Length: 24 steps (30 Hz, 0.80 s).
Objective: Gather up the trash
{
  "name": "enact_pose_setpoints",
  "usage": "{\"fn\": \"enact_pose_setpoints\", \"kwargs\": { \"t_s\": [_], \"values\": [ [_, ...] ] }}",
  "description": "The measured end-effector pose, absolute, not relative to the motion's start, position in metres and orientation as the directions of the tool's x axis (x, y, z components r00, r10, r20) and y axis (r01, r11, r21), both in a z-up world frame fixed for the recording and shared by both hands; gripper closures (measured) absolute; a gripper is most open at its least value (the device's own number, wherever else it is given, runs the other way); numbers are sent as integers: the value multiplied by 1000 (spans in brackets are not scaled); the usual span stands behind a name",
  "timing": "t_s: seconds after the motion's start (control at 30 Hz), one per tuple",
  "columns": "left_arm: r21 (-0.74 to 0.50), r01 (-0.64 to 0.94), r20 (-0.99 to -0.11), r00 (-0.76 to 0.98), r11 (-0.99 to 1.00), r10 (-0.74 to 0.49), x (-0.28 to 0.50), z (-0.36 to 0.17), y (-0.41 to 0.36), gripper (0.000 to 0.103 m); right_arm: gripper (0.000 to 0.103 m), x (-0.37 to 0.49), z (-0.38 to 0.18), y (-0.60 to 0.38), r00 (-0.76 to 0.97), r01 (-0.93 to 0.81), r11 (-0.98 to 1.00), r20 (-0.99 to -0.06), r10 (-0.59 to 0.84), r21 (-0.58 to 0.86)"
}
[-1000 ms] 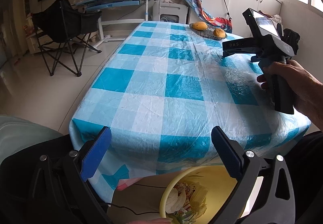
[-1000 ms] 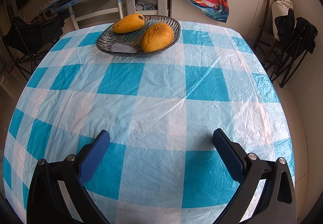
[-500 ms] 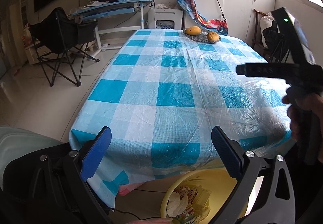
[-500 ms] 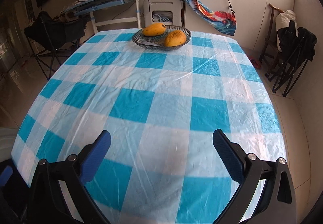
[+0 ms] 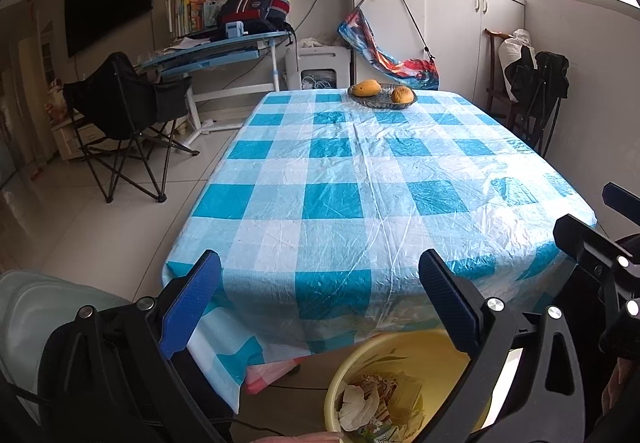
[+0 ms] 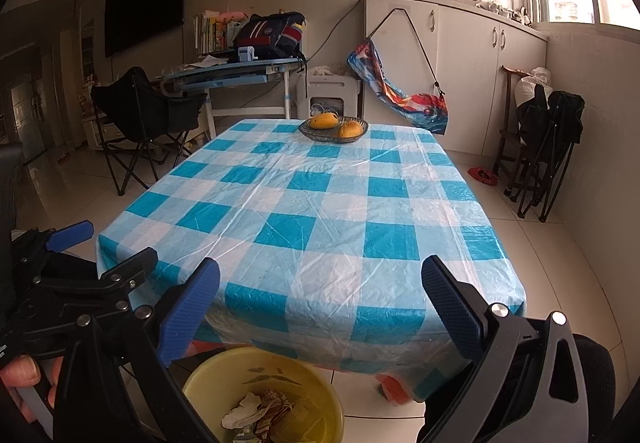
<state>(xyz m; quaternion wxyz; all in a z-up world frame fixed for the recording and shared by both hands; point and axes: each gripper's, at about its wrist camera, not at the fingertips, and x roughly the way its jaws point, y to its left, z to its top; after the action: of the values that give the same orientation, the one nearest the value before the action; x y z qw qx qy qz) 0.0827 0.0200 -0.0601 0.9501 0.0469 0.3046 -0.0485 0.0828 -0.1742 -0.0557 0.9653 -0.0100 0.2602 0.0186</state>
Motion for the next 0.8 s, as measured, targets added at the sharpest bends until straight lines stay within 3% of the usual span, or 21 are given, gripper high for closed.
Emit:
{"fn": "enact_pose_setpoints", "kwargs": {
  "t_s": [0.33,0.8],
  "values": [
    [51,98,-522,851,994,-57,54,-49,35,7,6,64,-61,-167,870,-34,999,-492,10,-40],
    [75,120,-536,842,990,-62,57,-52,34,7,6,59,-63,-167,875,-17,997,-485,-19,-71]
  ]
}}
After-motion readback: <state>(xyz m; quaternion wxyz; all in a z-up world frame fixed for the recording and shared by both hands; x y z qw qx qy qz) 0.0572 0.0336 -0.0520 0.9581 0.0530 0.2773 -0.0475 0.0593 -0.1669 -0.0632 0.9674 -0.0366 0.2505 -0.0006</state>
